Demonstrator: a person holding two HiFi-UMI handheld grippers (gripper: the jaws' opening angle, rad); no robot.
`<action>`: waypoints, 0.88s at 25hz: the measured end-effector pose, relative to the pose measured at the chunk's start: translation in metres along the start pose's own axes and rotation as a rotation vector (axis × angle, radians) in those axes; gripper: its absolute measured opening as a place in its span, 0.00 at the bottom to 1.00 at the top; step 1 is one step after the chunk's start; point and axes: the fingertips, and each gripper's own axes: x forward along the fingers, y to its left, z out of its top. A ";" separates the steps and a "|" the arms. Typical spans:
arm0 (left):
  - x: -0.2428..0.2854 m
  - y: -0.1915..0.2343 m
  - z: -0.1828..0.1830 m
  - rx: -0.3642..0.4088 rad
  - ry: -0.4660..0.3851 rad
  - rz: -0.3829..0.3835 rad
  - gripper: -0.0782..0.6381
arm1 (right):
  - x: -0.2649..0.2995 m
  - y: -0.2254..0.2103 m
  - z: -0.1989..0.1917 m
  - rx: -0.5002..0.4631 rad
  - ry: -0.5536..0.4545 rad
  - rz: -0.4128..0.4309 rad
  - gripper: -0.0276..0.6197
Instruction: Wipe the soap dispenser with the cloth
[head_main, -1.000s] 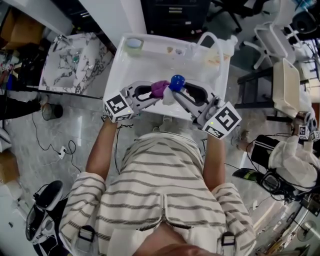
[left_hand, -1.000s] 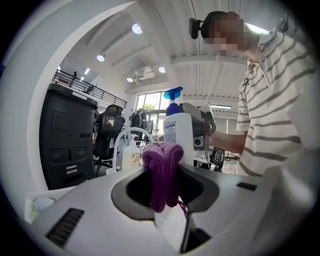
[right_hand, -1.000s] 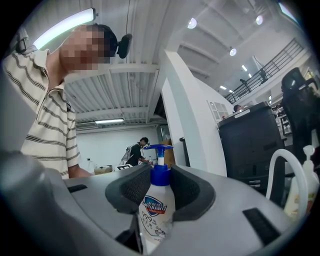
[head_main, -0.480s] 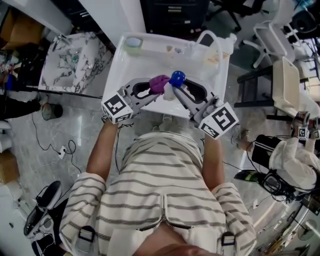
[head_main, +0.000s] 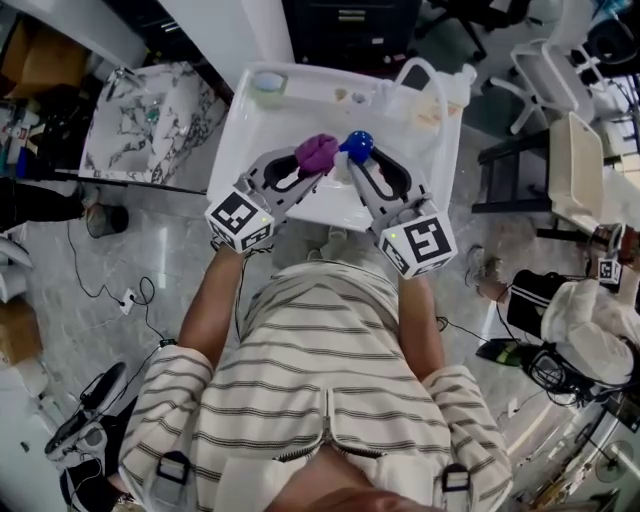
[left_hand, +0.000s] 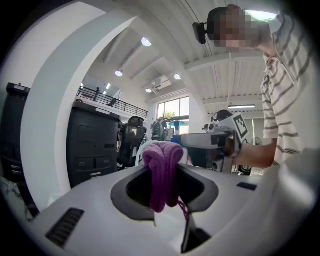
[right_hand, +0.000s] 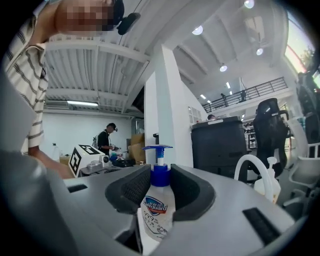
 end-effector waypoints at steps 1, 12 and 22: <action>0.000 0.002 0.001 -0.002 -0.004 0.026 0.27 | 0.001 -0.004 -0.001 0.007 0.000 -0.019 0.25; -0.010 0.024 -0.013 -0.024 0.016 0.257 0.27 | 0.021 -0.030 -0.026 0.060 0.053 -0.152 0.25; -0.023 0.063 -0.030 -0.079 0.059 0.416 0.27 | 0.068 -0.059 -0.053 0.085 0.102 -0.187 0.25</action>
